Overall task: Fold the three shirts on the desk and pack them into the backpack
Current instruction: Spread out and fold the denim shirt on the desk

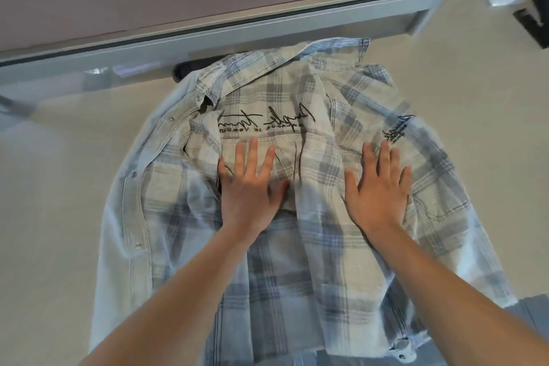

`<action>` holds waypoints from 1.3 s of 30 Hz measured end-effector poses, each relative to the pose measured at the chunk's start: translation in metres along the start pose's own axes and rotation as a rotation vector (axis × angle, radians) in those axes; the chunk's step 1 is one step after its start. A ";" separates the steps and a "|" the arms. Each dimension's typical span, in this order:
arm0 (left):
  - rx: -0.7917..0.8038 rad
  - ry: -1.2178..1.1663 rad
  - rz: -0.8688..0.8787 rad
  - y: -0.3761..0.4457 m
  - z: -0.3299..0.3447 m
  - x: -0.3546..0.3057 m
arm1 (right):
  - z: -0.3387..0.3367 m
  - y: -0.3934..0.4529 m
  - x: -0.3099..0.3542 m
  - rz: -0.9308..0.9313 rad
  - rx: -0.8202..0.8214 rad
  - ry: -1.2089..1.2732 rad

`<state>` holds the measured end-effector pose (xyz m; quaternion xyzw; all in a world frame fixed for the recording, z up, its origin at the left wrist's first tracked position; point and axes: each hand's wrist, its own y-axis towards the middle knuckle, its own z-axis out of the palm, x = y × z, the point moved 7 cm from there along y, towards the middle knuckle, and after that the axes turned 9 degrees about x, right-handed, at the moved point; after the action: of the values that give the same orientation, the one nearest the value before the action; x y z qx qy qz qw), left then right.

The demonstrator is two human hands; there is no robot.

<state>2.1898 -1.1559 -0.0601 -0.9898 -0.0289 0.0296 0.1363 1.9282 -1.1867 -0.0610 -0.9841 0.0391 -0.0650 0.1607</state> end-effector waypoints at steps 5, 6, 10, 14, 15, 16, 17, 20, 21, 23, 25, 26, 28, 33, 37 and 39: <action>0.087 -0.042 -0.024 -0.042 0.010 -0.004 | 0.006 -0.041 -0.013 0.032 0.026 -0.002; 0.108 -0.053 -0.026 -0.050 0.012 -0.006 | 0.007 -0.051 -0.015 0.031 0.038 -0.002; 0.107 -0.173 -0.023 -0.053 -0.003 -0.016 | -0.007 -0.068 -0.017 -0.013 0.057 0.116; -0.002 -0.327 0.047 -0.017 -0.051 -0.039 | -0.048 -0.047 -0.003 -0.126 -0.057 0.238; 0.014 -0.339 0.047 -0.003 -0.060 -0.043 | -0.057 -0.037 0.004 -0.150 -0.075 0.257; 0.040 -0.341 0.044 0.011 -0.067 -0.046 | -0.064 -0.024 0.012 -0.172 -0.084 0.277; 0.080 -0.342 0.033 0.026 -0.069 -0.047 | -0.070 -0.009 0.022 -0.199 -0.083 0.292; 0.147 -0.366 -0.054 0.063 -0.062 -0.032 | -0.080 0.040 0.059 -0.296 -0.006 0.290; 0.140 -0.348 -0.084 0.071 -0.060 -0.024 | -0.080 0.058 0.073 -0.334 0.035 0.278; 0.137 -0.281 -0.100 0.081 -0.054 -0.011 | -0.078 0.086 0.102 -0.426 0.085 0.217; 0.127 -0.234 -0.094 0.088 -0.053 0.001 | -0.067 0.113 0.128 -0.506 0.116 0.110; 0.100 -0.207 -0.090 0.089 -0.056 0.005 | -0.062 0.122 0.137 -0.527 0.135 0.065; 0.042 -0.175 -0.112 0.097 -0.065 0.016 | -0.056 0.140 0.150 -0.544 0.165 0.050; 0.056 -0.130 -0.155 0.125 -0.080 0.043 | -0.066 0.159 0.165 -0.549 0.150 0.114; 0.086 -0.212 -0.145 0.154 -0.083 0.068 | -0.055 0.175 0.172 -0.555 0.194 0.017; 0.072 -0.201 -0.132 0.161 -0.086 0.076 | -0.049 0.177 0.172 -0.551 0.150 -0.031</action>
<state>2.2795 -1.3286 -0.0249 -0.9723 -0.1065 0.1205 0.1697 2.0816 -1.3861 -0.0523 -0.9439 -0.2371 -0.0938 0.2101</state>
